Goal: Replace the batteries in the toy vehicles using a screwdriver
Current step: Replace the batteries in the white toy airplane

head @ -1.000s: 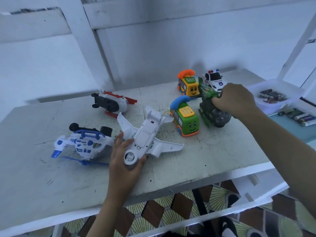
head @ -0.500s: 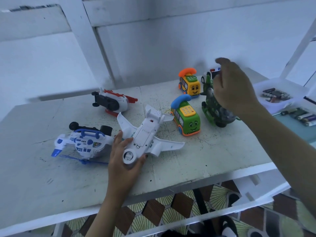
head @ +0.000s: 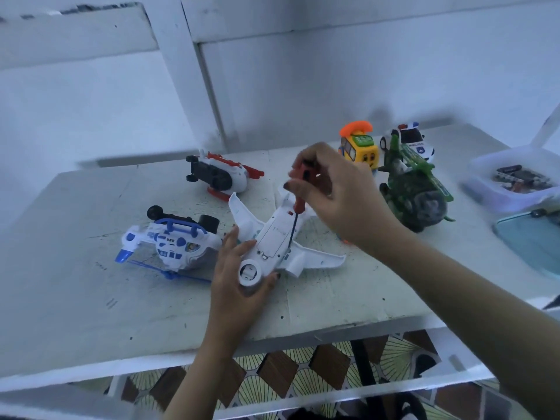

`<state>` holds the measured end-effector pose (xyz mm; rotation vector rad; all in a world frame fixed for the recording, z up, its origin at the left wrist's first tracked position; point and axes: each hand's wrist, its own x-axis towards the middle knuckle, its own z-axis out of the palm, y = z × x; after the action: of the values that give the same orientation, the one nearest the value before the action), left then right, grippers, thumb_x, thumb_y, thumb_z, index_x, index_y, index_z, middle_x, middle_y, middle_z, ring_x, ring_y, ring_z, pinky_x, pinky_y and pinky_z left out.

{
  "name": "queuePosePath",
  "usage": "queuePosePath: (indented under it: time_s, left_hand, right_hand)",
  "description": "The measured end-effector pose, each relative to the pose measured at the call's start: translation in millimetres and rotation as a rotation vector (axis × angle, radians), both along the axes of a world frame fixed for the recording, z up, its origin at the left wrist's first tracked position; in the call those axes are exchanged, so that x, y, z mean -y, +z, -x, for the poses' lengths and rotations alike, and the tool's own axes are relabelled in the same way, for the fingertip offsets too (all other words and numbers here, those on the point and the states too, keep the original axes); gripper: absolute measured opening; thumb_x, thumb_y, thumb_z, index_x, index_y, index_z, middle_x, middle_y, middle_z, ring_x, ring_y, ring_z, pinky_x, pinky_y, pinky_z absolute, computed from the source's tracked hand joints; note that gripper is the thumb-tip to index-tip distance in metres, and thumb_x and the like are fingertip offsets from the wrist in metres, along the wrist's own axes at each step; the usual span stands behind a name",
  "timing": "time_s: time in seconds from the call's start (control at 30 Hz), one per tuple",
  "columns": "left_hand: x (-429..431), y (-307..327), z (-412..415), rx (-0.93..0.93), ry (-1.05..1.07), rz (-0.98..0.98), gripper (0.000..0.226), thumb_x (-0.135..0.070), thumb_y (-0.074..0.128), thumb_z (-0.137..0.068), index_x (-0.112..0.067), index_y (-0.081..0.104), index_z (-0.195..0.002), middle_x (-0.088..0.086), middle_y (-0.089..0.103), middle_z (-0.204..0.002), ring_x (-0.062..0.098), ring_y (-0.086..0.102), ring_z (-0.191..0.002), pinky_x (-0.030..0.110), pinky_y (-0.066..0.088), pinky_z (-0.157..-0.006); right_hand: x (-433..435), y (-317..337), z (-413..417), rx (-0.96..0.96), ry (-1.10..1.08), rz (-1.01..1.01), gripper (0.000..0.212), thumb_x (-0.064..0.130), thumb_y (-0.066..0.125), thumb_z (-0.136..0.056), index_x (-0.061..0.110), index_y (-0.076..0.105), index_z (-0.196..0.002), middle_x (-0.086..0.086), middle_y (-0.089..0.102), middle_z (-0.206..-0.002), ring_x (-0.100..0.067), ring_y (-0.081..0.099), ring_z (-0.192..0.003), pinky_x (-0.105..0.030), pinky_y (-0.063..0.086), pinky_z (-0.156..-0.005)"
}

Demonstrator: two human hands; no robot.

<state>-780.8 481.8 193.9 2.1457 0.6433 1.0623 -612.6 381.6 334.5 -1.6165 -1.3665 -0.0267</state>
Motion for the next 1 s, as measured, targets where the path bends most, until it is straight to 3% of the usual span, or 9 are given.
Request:
queuePosePath:
  time_s: [0.3, 0.53, 0.7, 0.87, 1.0]
  left_hand:
    - [-3, -4, 0, -0.014, 0.005, 0.029, 0.069, -0.048, 0.067, -0.075, -0.015, 0.051, -0.133, -0.011, 0.028, -0.153, 0.007, 0.023, -0.145, 0.015, 0.023, -0.114]
    - [-4, -4, 0, -0.012, 0.019, 0.043, 0.067, -0.033, 0.076, -0.073, -0.016, 0.051, -0.133, -0.014, 0.027, -0.152, 0.001, 0.021, -0.145, 0.013, 0.022, -0.114]
    - [-4, -4, 0, -0.008, 0.013, 0.047, 0.067, -0.03, 0.077, -0.074, -0.017, 0.05, -0.134, -0.007, 0.028, -0.155, 0.004, 0.02, -0.146, 0.015, 0.022, -0.115]
    - [-4, -6, -1, -0.007, 0.007, 0.039, 0.069, -0.019, 0.083, -0.074, -0.013, 0.05, -0.135, -0.006, 0.027, -0.155, 0.008, 0.021, -0.146, 0.014, 0.022, -0.114]
    - [-3, -5, -1, 0.018, 0.004, 0.031, 0.065, -0.026, 0.077, -0.074, -0.02, 0.049, -0.133, -0.006, 0.028, -0.155, 0.011, 0.023, -0.146, 0.019, 0.025, -0.115]
  right_hand:
    - [-10, -16, 25, -0.094, 0.142, -0.099, 0.015, 0.012, 0.064, -0.09, 0.003, 0.055, -0.099, -0.004, 0.062, -0.077, -0.009, 0.069, -0.065, -0.036, 0.056, -0.064]
    - [-14, -18, 26, -0.079, 0.166, -0.106, 0.016, 0.012, 0.064, -0.09, 0.002, 0.055, -0.099, -0.004, 0.062, -0.076, -0.01, 0.069, -0.067, -0.034, 0.057, -0.065]
    - [-17, -20, 26, -0.069, 0.166, -0.114, 0.017, 0.011, 0.067, -0.088, 0.003, 0.056, -0.098, -0.004, 0.062, -0.077, -0.008, 0.069, -0.066, -0.032, 0.057, -0.065]
    - [-19, -19, 23, 0.047, 0.173, -0.096, 0.018, 0.014, 0.067, -0.089, 0.003, 0.057, -0.1, -0.004, 0.065, -0.077, -0.009, 0.069, -0.069, -0.034, 0.057, -0.067]
    - [-20, -19, 23, 0.189, 0.203, -0.081, 0.016, 0.011, 0.062, -0.091, 0.001, 0.058, -0.104, -0.003, 0.063, -0.083, -0.013, 0.066, -0.071, -0.038, 0.054, -0.067]
